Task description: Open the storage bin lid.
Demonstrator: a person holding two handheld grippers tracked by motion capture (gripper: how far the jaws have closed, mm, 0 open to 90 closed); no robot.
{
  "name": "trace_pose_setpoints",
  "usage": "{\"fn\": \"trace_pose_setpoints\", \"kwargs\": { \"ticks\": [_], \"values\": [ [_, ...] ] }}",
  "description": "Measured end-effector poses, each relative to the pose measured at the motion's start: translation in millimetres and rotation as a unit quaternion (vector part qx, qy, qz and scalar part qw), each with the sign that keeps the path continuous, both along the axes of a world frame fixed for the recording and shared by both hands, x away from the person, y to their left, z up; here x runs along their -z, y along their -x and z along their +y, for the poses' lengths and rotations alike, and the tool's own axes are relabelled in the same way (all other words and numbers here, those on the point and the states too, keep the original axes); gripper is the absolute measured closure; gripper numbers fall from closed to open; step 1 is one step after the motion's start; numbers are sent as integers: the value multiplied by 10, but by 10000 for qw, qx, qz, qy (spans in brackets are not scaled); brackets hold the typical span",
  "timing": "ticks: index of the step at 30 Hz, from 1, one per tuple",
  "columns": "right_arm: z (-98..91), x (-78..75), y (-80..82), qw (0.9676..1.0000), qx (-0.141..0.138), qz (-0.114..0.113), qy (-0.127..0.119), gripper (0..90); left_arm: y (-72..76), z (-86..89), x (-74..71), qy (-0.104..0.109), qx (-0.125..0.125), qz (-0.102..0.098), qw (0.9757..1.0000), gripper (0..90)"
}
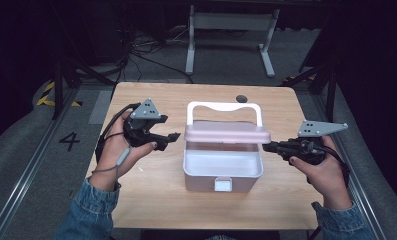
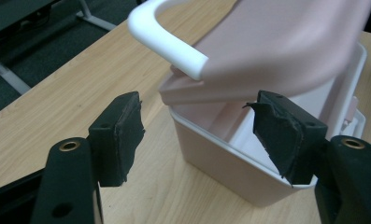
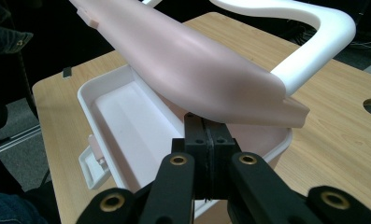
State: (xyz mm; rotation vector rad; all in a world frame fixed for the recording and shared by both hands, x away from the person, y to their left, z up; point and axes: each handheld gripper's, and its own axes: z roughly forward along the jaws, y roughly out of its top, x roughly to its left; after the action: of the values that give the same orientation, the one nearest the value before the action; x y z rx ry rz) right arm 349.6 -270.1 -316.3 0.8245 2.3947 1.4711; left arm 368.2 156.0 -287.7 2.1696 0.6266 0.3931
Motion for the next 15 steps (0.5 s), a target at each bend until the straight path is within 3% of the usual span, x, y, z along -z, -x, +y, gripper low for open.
{"fn": "trace_pose_setpoints", "kwargs": {
  "ticks": [5, 9, 15],
  "values": [
    [4, -26, 10, 9999, 118, -14, -113, 897, 27, -83, 167, -247, -20, -194, 9995, 303],
    [5, -37, 17, 9998, 147, -16, -129, 897, -3, -153, 243, -179, 94, -142, 9997, 314],
    [-3, -40, 4, 9997, 155, 46, -180, 889, -38, -261, 230, -67, 125, -385, 9992, 335]
  ]
}}
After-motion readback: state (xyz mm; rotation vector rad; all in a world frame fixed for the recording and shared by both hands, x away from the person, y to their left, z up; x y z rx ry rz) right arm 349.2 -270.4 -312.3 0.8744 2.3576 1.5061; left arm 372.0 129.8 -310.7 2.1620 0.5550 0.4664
